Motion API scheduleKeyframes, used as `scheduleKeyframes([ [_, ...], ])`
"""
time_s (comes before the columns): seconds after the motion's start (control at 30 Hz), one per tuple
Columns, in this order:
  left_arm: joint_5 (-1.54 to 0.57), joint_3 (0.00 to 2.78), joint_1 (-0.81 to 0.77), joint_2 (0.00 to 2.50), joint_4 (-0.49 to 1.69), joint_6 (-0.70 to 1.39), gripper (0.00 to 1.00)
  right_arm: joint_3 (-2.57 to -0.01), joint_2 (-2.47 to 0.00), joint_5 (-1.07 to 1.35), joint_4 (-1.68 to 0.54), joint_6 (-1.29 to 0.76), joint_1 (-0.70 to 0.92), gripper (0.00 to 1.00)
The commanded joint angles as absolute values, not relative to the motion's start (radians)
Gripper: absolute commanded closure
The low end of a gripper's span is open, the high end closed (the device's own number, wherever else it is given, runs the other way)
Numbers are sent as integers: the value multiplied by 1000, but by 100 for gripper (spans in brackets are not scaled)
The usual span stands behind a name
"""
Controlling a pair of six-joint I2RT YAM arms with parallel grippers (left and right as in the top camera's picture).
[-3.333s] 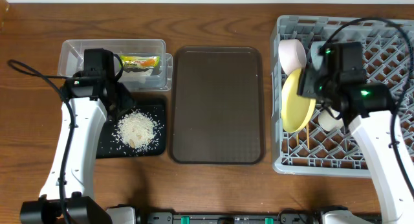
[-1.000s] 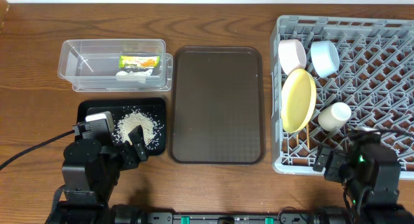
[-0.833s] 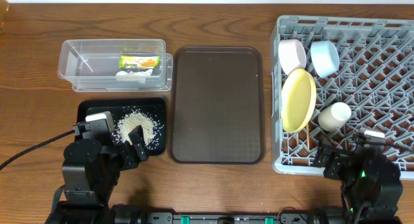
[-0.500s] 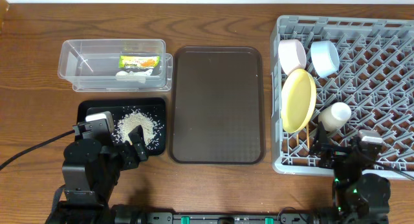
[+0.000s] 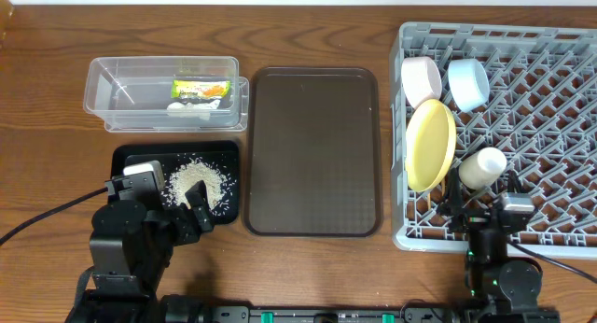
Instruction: Sort waste into correct bins and load items into the dishwasher rack
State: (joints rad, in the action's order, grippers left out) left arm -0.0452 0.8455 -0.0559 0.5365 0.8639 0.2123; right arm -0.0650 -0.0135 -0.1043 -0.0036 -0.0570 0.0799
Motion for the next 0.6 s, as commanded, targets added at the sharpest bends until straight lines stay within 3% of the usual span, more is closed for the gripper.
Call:
scheduleKeyframes([
  [0.0, -31, 842, -54, 534, 862, 211, 7, -10, -5, -25, 20, 52, 93, 1],
  [0.13, -31, 842, -54, 534, 862, 210, 7, -5, -6, 16, -75, 60, 93, 1],
  [0.57, -31, 842, -54, 534, 862, 211, 7, -6, -7, 16, -74, 57, 93, 1],
])
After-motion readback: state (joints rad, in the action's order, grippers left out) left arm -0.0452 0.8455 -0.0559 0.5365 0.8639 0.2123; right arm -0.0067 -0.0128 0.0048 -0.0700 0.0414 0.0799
